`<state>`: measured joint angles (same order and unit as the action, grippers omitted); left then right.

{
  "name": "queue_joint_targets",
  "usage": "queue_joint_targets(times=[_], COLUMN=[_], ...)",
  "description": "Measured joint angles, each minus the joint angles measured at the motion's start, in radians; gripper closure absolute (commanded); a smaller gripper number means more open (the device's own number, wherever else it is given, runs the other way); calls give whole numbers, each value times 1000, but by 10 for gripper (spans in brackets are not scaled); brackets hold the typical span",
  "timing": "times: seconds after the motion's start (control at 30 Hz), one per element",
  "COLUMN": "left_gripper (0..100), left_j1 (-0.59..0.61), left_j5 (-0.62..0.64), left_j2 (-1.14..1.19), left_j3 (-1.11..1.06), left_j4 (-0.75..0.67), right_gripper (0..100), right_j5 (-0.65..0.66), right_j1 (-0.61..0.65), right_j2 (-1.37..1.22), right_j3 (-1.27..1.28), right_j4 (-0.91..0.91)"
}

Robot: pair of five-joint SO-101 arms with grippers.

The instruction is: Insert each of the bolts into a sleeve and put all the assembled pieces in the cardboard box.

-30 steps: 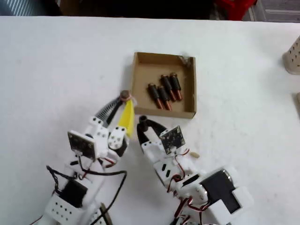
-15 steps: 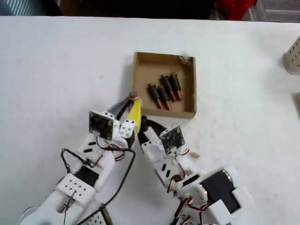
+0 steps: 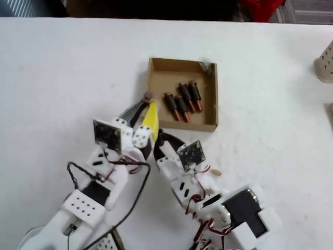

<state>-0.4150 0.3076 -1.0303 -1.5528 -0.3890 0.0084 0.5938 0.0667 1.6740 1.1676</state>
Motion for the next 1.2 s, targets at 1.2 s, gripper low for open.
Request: queue_joint_targets(times=[1.2], left_gripper=[978], left_j1=[-41], left_j5=[23], left_j2=[74], left_j3=[26], left_j4=[32], right_gripper=[982], right_j5=[0], right_j1=[0], right_j2=[0], right_j3=[0], right_j4=[0])
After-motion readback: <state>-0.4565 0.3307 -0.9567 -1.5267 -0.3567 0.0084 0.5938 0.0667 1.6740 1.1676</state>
